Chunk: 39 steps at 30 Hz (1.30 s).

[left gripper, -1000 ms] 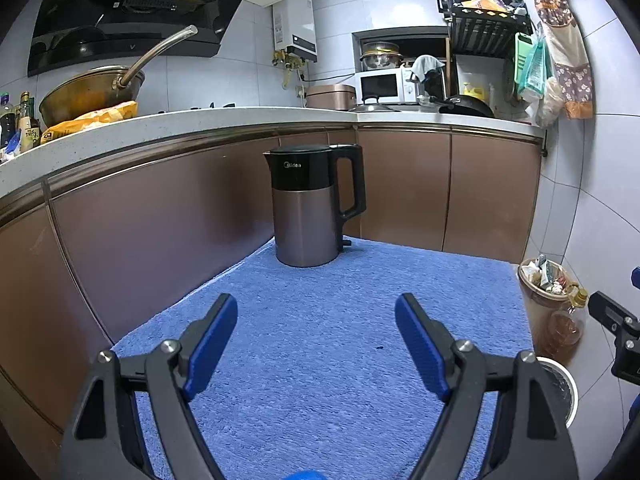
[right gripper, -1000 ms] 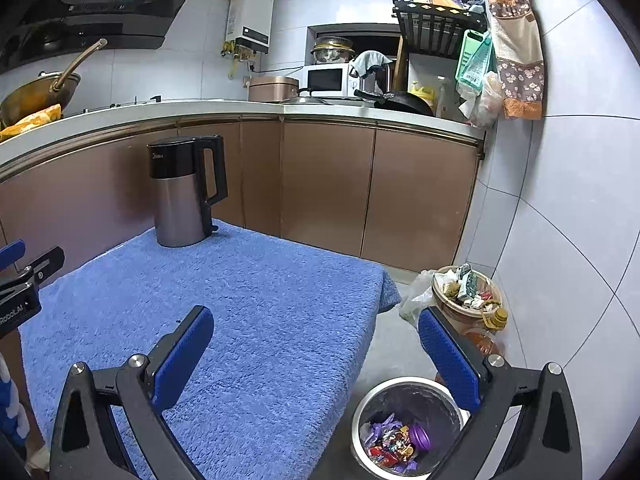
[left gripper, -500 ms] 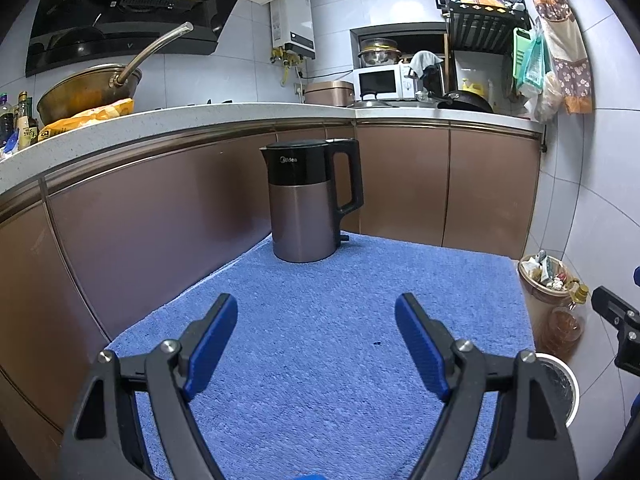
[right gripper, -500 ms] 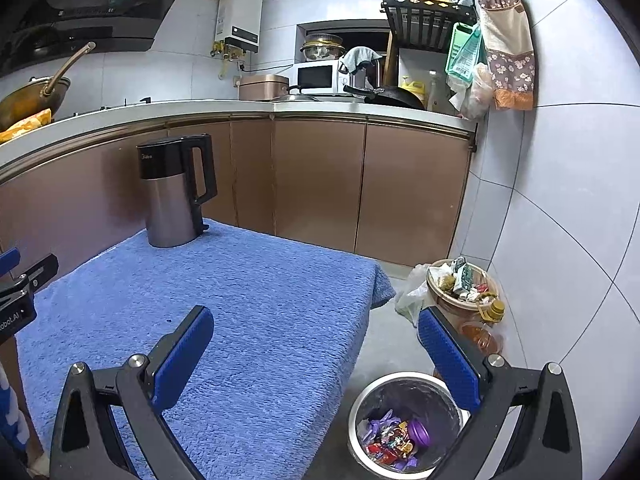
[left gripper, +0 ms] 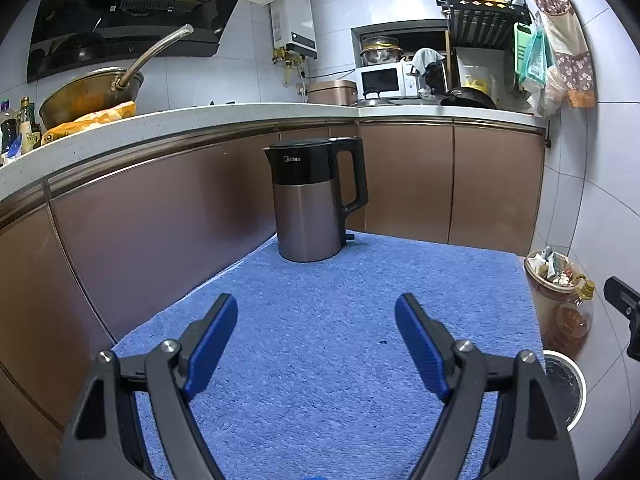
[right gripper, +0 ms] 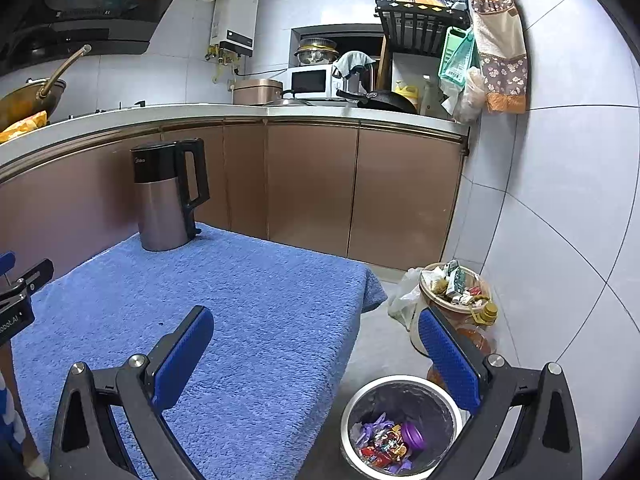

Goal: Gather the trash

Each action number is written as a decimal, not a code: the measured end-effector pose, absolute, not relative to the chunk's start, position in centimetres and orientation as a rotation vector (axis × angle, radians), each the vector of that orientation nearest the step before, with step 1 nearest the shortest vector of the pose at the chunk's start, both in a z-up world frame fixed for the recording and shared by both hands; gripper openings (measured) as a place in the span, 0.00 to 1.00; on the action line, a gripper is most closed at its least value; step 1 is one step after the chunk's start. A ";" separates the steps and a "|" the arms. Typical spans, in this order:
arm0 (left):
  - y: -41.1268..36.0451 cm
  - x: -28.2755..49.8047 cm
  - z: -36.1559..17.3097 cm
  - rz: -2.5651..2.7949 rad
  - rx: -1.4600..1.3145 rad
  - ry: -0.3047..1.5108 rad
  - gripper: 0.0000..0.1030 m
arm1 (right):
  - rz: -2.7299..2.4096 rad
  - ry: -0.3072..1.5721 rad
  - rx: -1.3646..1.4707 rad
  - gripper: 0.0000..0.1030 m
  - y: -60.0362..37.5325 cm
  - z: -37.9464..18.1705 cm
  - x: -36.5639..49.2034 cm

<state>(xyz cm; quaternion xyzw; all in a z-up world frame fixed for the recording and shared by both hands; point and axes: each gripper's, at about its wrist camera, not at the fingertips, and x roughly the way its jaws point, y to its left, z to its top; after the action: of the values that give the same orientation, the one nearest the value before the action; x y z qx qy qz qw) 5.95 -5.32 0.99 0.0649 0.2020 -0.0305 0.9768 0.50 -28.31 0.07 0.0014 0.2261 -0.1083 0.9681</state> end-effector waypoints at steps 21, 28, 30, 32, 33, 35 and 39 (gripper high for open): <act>-6.4 5.3 1.1 -0.078 0.152 0.381 0.78 | -0.222 0.461 0.030 1.00 -29.7 -0.3 0.3; -6.4 5.1 1.2 -0.087 0.144 0.379 0.78 | -0.224 0.458 0.033 1.00 -30.0 -0.4 0.1; -6.4 5.1 1.2 -0.088 0.142 0.378 0.78 | -0.224 0.459 0.033 1.00 -30.0 -0.4 0.1; -6.4 5.1 1.2 -0.088 0.143 0.379 0.78 | -0.222 0.459 0.035 1.00 -30.0 -0.4 0.1; -6.4 5.1 1.2 -0.089 0.142 0.380 0.78 | -0.223 0.459 0.034 1.00 -30.0 -0.4 0.1; -6.4 5.1 1.3 -0.091 0.140 0.382 0.78 | -0.223 0.459 0.034 1.00 -30.1 -0.4 0.1; -6.5 5.0 1.3 -0.092 0.138 0.386 0.78 | -0.222 0.459 0.034 1.00 -30.1 -0.4 0.1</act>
<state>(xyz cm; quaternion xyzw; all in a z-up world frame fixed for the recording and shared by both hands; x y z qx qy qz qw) 5.02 -6.46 1.27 0.0687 0.1916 -0.0456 0.9780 0.08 -30.15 -0.42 0.0170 0.2269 -0.1097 0.9676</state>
